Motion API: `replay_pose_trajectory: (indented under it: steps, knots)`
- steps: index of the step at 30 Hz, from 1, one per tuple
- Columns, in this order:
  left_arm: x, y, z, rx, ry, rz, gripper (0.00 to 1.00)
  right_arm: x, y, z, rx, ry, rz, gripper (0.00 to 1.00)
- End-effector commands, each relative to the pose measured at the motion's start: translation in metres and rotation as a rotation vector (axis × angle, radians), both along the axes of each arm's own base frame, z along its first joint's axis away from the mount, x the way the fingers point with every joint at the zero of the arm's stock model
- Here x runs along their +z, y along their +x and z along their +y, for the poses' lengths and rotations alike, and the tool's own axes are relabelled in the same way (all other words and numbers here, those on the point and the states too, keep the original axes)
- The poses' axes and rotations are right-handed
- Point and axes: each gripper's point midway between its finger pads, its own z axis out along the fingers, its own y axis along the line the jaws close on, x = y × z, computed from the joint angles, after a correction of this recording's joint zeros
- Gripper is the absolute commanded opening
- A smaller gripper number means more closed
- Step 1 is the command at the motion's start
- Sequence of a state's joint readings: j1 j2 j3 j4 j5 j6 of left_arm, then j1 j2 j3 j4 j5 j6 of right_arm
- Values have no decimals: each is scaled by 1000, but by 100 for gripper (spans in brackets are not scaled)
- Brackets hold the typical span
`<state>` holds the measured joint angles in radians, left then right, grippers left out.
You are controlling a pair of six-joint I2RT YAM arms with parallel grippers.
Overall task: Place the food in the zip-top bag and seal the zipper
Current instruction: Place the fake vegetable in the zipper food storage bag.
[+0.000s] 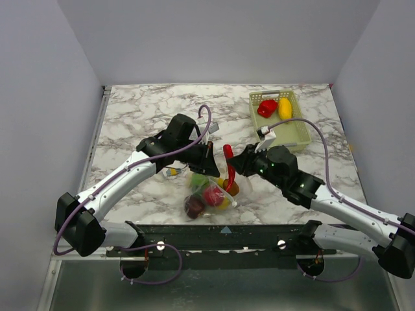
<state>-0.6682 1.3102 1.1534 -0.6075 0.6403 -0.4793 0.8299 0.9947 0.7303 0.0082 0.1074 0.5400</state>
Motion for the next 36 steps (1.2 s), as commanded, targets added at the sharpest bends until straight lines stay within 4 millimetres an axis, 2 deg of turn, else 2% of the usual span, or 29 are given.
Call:
replay_pose_trajectory:
  steps: [1,8,10,15,21,22,23,29,33,36]
  knots:
    - [9,1,-4,-11,-27,-27,0,-16,-8,-5,-44,-39,-10,0]
    - [7,2,-4,-9,-22,-20,0,-19,-17,-13,-48,-16,-1,0]
    - [7,2,-5,-10,-22,-21,0,-27,-23,-16,-27,-37,21,0]
    - [6,3,-5,-8,-21,-20,0,-42,-41,-6,82,-76,88,0]
    - [6,4,-4,-3,-18,-25,0,-49,-45,1,111,-74,130,2]
    - [5,6,-4,2,-11,-29,0,-44,-42,7,115,-61,136,16]
    - [5,6,-3,4,-11,-30,0,-43,-41,9,112,-59,143,22]
    - [7,8,-2,13,-6,-43,0,-45,-27,10,33,-113,215,52]
    - [7,11,-2,20,2,-51,0,-43,-16,-2,-76,-174,252,62]
    - [5,14,-1,32,18,-58,0,-42,-15,-21,-158,-207,273,64]
